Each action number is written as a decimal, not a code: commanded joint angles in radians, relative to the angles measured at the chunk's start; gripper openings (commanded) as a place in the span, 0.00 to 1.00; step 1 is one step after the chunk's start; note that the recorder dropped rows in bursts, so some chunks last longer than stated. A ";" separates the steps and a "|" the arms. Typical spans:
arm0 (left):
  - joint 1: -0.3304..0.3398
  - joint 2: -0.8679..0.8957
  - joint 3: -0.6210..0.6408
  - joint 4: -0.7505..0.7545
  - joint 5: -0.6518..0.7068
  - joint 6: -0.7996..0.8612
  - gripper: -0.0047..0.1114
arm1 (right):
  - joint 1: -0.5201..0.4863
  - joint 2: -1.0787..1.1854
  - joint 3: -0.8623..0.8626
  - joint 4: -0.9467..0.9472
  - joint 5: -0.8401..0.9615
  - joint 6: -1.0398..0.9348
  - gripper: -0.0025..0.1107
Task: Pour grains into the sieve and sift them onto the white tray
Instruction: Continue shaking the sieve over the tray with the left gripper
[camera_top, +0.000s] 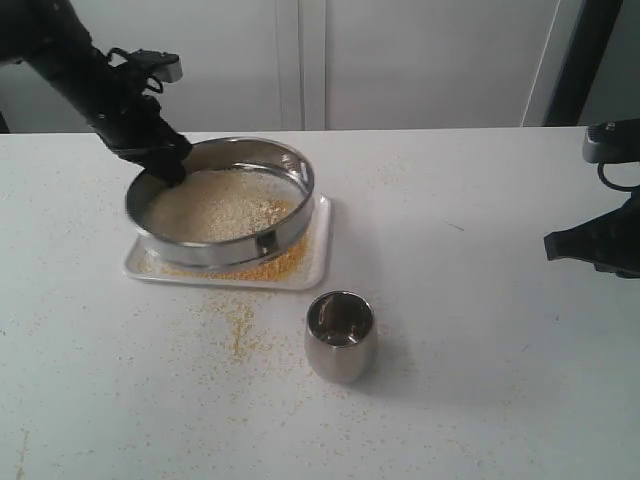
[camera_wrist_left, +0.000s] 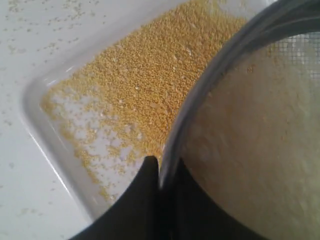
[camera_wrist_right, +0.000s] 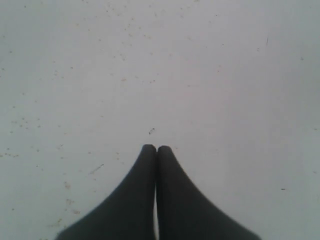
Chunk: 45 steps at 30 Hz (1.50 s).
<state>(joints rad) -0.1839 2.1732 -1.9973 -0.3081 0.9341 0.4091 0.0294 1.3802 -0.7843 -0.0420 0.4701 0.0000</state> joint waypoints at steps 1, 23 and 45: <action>0.008 -0.019 -0.004 0.135 -0.069 -0.386 0.04 | -0.005 -0.003 -0.005 -0.006 -0.008 0.000 0.02; -0.052 -0.022 -0.004 0.068 0.005 0.095 0.04 | -0.005 -0.003 -0.005 -0.006 -0.008 0.022 0.02; -0.024 -0.038 -0.004 0.207 -0.059 -0.293 0.04 | -0.005 -0.003 -0.005 -0.006 -0.008 0.022 0.02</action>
<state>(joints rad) -0.2121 2.1611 -1.9953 -0.1565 0.9339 0.3835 0.0294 1.3802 -0.7843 -0.0420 0.4701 0.0177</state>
